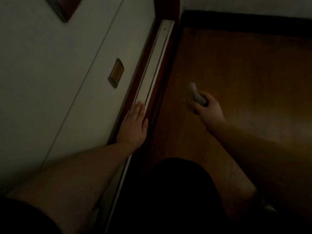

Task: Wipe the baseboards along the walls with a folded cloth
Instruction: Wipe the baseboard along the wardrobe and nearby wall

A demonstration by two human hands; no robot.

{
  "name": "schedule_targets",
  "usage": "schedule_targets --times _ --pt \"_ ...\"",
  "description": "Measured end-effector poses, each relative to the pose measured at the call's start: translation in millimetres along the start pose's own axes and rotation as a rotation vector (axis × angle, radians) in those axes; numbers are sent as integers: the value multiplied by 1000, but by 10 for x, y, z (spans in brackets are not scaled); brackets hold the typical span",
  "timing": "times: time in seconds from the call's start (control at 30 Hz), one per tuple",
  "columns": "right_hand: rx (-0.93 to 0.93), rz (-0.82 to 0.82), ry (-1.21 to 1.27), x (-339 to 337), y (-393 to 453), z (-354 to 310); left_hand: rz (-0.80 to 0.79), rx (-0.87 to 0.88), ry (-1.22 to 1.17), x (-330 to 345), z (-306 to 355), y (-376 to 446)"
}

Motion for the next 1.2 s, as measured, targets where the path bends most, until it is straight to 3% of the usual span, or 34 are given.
schedule_targets --times 0.23,0.53,0.7,0.93,1.1,1.2 --pt "-86 -84 -117 375 411 14 -16 8 44 -4 10 1" --pt "-218 -114 -413 241 1575 -198 -10 28 89 29 -21 -8" --pt "-248 -38 -348 370 1850 -145 29 27 132 31 5 -31" --pt "-248 -71 -258 789 1803 -149 55 33 11 73 -73 -38" --pt "-322 -155 -343 853 1412 2 73 45 4 29 -40 -10" --pt "-258 -132 -323 972 1030 54 74 63 13 0 -20 40"
Point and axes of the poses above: each hand's wrist, its own y-axis towards the middle knuckle, its own x-axis out of the palm, z = x × y, the point moved 3 cm from there along y, towards the middle knuckle, and after that the axes turned 8 degrees about -y, right-handed, at the moved point
